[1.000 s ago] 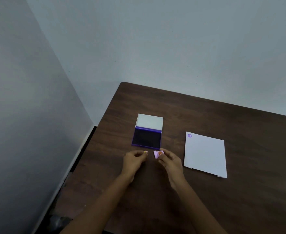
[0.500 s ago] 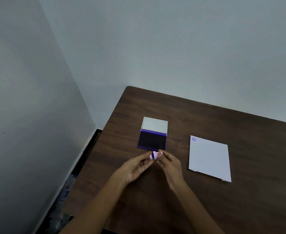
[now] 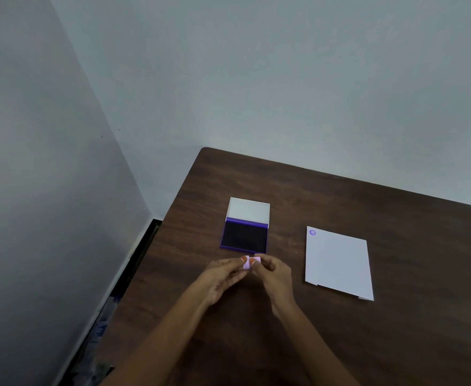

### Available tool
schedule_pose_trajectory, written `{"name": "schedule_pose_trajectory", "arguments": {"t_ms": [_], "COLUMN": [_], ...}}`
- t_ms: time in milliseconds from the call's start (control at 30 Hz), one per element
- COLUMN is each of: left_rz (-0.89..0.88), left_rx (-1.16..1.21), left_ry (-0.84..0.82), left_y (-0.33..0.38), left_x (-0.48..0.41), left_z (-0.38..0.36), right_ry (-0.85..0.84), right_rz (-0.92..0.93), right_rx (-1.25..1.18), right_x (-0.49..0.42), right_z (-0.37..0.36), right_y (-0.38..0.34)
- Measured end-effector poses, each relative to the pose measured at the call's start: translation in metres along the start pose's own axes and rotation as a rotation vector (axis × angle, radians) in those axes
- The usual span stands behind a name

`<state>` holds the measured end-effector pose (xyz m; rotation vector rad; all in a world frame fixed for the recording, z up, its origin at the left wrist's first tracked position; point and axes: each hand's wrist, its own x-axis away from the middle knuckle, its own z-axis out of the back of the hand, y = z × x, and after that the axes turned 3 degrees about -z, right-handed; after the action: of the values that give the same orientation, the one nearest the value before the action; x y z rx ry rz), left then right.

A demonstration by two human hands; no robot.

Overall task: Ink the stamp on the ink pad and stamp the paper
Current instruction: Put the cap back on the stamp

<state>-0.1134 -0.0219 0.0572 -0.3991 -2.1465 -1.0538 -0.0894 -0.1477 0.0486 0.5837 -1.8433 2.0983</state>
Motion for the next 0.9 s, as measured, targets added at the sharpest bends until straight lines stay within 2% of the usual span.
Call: {"name": "schedule_pose_trajectory", "arguments": {"t_ms": [100, 200, 300, 400, 500, 600, 800, 900], "left_rz": [0.010, 0.014, -0.055, -0.148, -0.179, -0.209, -0.309, -0.380], "left_rx": [0.004, -0.018, -0.180, -0.263, -0.282, -0.297, -0.361, -0.434], "left_ry": [0.001, 0.004, 0.165, 0.313, 0.381, 0.420, 0.453, 0.456], "left_y": [-0.001, 0.000, -0.001, 0.001, 0.005, 0.006, 0.006, 0.012], "left_x": [-0.001, -0.004, -0.011, -0.021, -0.027, -0.032, -0.043, -0.049], "left_z": [0.002, 0.001, 0.003, 0.011, 0.021, 0.027, 0.028, 0.025], "right_ry": [-0.021, 0.007, 0.059, 0.036, -0.041, -0.071, -0.111, -0.081], "right_rz": [-0.046, 0.013, 0.161, 0.289, 0.350, 0.382, 0.365, 0.344], "right_rx": [0.013, 0.068, 0.217, 0.423, 0.641, 0.756, 0.836, 0.745], "right_x": [-0.004, -0.009, -0.014, -0.023, -0.033, -0.038, -0.044, -0.044], "right_z": [0.000, -0.002, -0.008, -0.012, -0.015, -0.018, -0.021, -0.015], "right_y": [0.001, 0.000, -0.001, 0.004, 0.011, 0.020, 0.027, 0.024]}}
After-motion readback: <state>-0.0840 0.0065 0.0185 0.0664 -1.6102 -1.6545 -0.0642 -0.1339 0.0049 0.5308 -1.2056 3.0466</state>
